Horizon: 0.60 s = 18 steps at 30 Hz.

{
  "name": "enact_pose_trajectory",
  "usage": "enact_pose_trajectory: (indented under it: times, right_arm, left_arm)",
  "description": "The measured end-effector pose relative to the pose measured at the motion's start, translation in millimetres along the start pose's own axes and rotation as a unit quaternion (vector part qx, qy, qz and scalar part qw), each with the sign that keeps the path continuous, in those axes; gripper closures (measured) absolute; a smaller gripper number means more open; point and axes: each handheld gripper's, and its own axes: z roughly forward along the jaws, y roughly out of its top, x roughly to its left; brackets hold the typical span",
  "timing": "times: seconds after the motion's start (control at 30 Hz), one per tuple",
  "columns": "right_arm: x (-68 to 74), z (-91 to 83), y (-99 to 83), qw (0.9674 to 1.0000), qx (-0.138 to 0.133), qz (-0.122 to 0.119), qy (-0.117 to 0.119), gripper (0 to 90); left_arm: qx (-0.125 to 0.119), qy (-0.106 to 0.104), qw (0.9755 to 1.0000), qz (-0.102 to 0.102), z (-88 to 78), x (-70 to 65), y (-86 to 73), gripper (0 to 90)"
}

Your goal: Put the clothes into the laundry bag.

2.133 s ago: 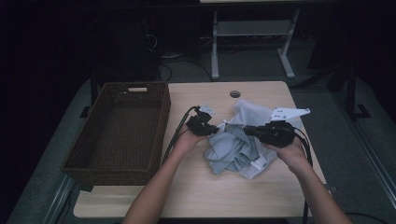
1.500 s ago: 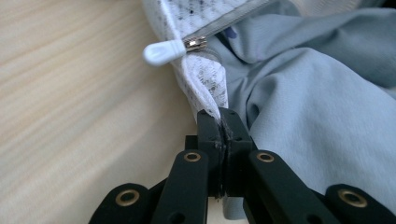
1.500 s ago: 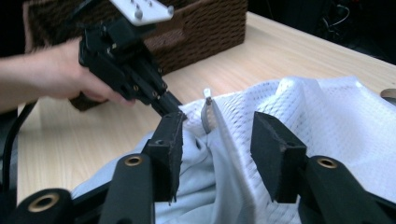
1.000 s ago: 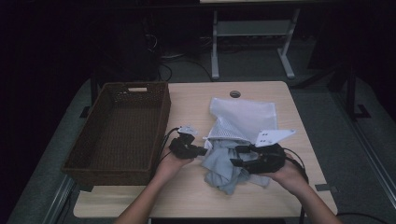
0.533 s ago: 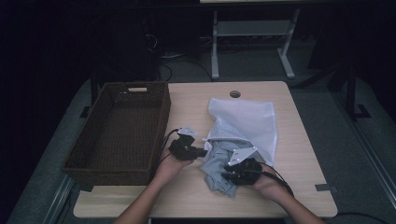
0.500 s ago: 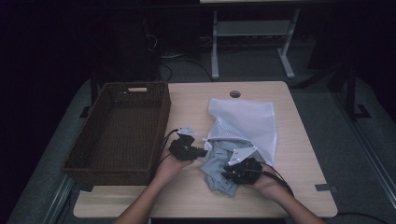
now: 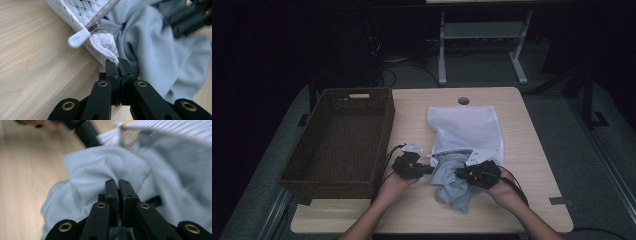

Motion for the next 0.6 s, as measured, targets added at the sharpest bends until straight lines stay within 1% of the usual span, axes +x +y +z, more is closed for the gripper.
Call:
enact_pose_trajectory:
  times: [0.07,0.13,0.2,0.23,0.37,0.4,0.43,0.5,0.6]
  right_arm:
    - [-5.5,-0.9,3.8,0.9999,-0.007,0.004,-0.015,85.4]
    - [-12.6,1.4,7.6,0.9994,-0.008,0.008,-0.033,85.5]
    - [-20.2,5.6,10.6,0.9986,-0.004,0.012,-0.051,85.5]
    - [-24.1,8.4,11.5,0.9979,0.002,0.011,-0.064,85.5]
    - [-40.4,16.0,14.2,0.9942,0.02,0.011,-0.105,85.6]
    - [-44.6,17.4,13.3,0.9937,0.019,0.019,-0.109,85.5]
    - [-48.3,19.5,11.3,0.9932,0.024,0.024,-0.112,85.6]
    - [-51.9,24.1,5.5,0.9917,0.038,0.023,-0.121,85.5]
    - [-55.6,27.1,0.2,0.9921,0.042,0.033,-0.114,84.9]
  left_arm:
    - [-0.002,-0.004,1.0,-0.005,-0.3,0.7,-0.4,88.1]
    - [0.0,-0.003,1.0,-0.004,-0.5,0.7,-0.9,88.1]
    - [0.003,-0.002,1.0,-0.001,-1.2,1.3,-1.5,88.1]
    - [0.003,-0.001,1.0,-0.002,-1.7,1.5,-1.9,88.1]
    - [0.005,-0.001,1.0,-0.006,-3.6,4.4,-3.8,88.1]
    - [0.006,-0.002,1.0,-0.007,-3.4,4.7,-4.1,88.1]
    - [0.006,-0.003,0.9999,-0.009,-2.9,4.6,-4.3,88.1]
    - [0.01,-0.004,0.9999,-0.007,-1.6,4.4,-4.2,88.1]
    - [0.012,-0.003,0.9999,-0.005,-0.8,2.8,-4.2,88.1]
